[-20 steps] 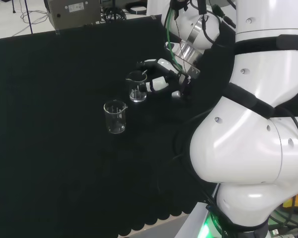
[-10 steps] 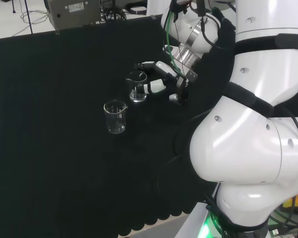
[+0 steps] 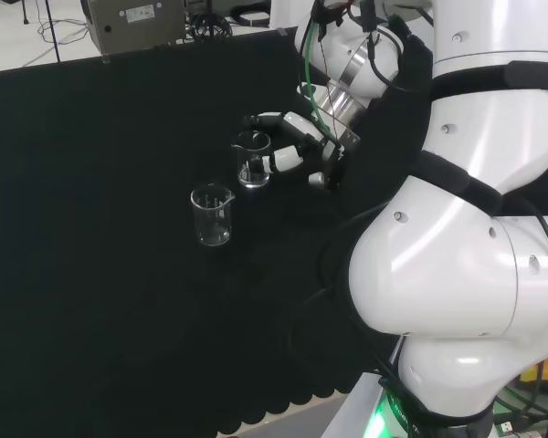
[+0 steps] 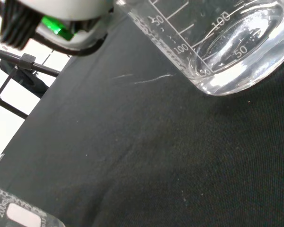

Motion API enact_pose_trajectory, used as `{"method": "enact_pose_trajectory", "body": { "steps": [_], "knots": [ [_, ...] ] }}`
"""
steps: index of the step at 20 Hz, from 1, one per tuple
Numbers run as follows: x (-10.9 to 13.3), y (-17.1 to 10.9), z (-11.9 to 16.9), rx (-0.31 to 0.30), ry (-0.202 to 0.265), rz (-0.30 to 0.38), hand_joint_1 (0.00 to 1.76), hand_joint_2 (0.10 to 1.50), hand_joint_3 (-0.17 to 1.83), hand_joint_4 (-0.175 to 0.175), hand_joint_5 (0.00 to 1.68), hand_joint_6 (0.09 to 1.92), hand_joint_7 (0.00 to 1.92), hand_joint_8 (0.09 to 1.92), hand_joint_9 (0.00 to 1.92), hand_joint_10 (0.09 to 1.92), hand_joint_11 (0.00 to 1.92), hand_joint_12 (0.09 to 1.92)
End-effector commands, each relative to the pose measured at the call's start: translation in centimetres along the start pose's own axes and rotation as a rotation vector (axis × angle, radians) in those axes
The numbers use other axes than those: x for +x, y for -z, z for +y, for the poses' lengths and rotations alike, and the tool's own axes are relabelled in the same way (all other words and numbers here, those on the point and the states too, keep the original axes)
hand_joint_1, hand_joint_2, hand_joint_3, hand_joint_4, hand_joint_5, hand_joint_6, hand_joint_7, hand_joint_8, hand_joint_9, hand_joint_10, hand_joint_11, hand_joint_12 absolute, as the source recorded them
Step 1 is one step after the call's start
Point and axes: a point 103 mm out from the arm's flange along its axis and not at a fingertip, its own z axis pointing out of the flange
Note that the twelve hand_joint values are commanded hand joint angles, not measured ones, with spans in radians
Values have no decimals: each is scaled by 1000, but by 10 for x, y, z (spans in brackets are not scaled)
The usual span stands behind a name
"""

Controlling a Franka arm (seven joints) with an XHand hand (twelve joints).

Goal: Pick up the beaker on the right.

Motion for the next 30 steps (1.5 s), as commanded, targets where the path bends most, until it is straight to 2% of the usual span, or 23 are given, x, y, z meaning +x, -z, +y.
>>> {"method": "enact_pose_trajectory", "body": {
  "steps": [1,7,12,14,27,30],
  "knots": [
    [1,-3,3,-17,17,26,991,501,535,-62,521,90,427,753,581,630,161,1364],
    [-1,-9,5,-54,31,93,1015,491,561,-56,537,133,458,736,614,599,178,1354],
    [-5,-11,6,-40,48,125,1025,475,607,-48,452,517,509,730,657,571,207,1347],
    [-7,-10,7,-31,54,134,1022,473,617,-48,426,604,514,735,661,573,209,1347],
    [-5,-14,10,6,53,130,1001,473,635,-47,434,701,552,735,693,577,232,1345],
    [-2,-15,13,14,58,132,1004,483,637,-38,528,765,613,722,749,571,278,1337]
  ]
}}
